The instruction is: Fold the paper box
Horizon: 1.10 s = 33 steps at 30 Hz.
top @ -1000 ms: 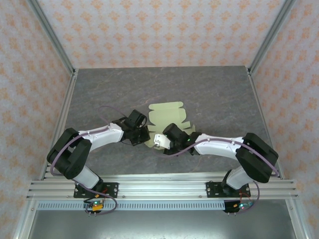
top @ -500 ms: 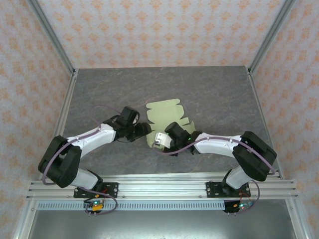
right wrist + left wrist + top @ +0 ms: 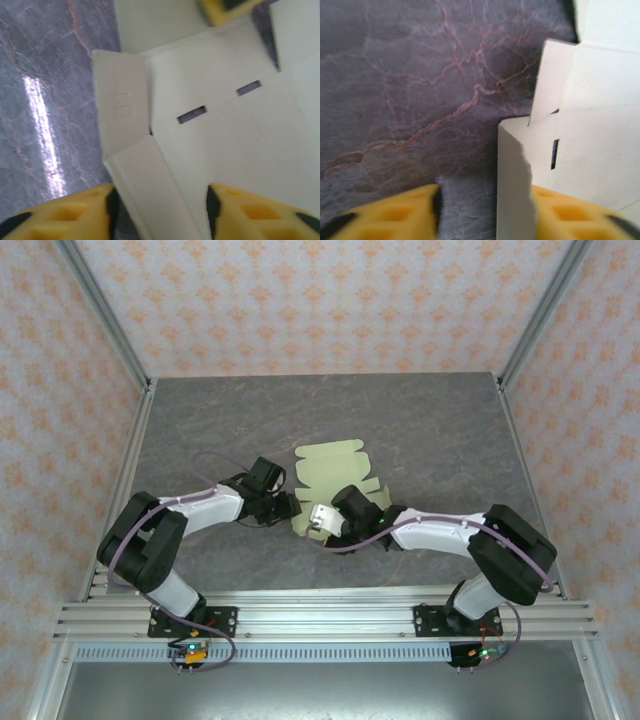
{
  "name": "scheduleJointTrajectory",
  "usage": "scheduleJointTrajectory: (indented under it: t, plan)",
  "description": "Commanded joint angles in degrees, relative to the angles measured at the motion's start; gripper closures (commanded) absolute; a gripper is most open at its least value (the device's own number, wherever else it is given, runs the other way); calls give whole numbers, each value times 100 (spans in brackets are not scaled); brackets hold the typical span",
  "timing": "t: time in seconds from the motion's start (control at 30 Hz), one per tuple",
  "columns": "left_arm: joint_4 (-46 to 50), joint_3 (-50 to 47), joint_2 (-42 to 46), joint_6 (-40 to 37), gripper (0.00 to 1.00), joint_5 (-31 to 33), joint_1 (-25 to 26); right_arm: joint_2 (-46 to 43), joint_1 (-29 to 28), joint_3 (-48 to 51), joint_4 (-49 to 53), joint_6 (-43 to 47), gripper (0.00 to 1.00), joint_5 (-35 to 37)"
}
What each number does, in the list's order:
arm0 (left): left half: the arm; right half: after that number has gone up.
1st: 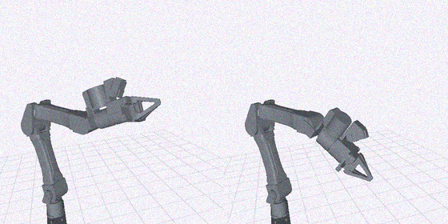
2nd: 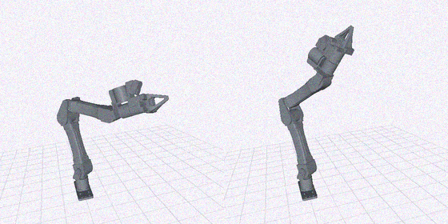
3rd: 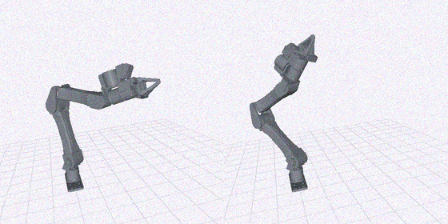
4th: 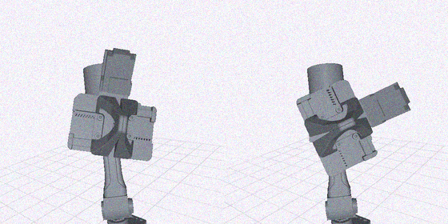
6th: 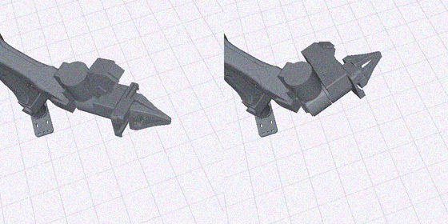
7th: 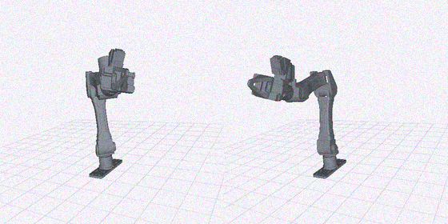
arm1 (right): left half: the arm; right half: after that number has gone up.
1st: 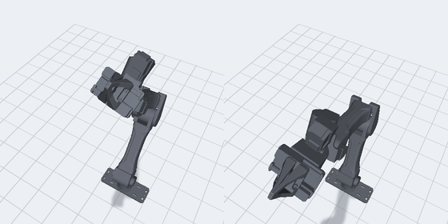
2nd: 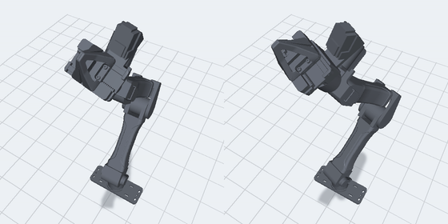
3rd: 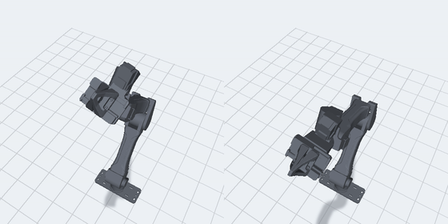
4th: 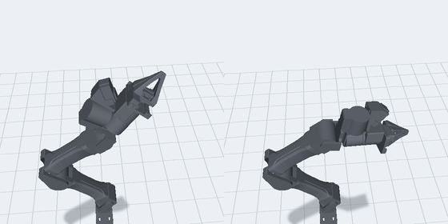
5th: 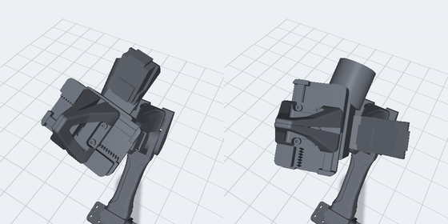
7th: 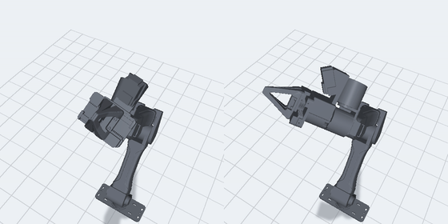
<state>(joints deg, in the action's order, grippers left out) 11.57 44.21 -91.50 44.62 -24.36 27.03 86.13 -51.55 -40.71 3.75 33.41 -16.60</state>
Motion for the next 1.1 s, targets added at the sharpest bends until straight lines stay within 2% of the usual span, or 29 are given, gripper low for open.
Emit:
scheduleJointTrajectory:
  t: [0.0, 0.1, 0.17, 0.2, 0.27, 0.37, 0.43, 0.53, 0.63, 0.7, 0.77, 0.87, 0.97, 1.07]
  plan:
    - [-137, 103, -207, 94, 85, -125, 42, -538, 18, 123, -615, -968, 42, 495]
    - [-407, -51, -205, 500, 89, -221, 41, -923, 13, -62, -766, -3188, 40, 1590]
    - [-530, -119, -145, 776, 92, -338, 42, -1124, 18, -60, -709, -5063, 36, 2414]
    - [-598, -168, -99, 917, 94, -373, 44, -1154, 22, -74, -565, -5829, 36, 2603]
    - [-792, -323, 51, 1279, 99, -360, 43, -1172, 17, -184, 23, -7340, 36, 2717]
    - [-887, -414, 297, 1744, 100, -339, 46, -1263, -8, -108, 795, -9598, 37, 2710]
    - [-834, -398, 471, 1888, 100, -321, 40, -1348, -44, 59, 884, -10604, 37, 2574]
    - [-656, -411, 765, 1999, 100, 21, 43, -1511, -57, 101, 968, -11248, 35, 2506]
    - [-448, -324, 840, 1920, 100, 289, 41, -1607, -36, 16, 1060, -11320, 28, 2685]
    - [-391, -255, 755, 1892, 100, 238, 46, -1619, -6, -72, 1516, -11646, 22, 2894]
    - [-538, -307, 664, 2006, 100, 149, 47, -1617, 4, 24, 1542, -12019, 23, 2868]
    - [-823, -400, 515, 2241, 100, -14, 42, -1549, 5, 300, 1009, -12430, 23, 2483]
    - [-928, -378, 432, 2298, 100, -172, 50, -1339, 5, 428, 629, -12640, 24, 2392]
    - [-917, -348, 432, 2258, 100, -172, 66, -1027, 12, 521, 158, -12859, 28, 2258]
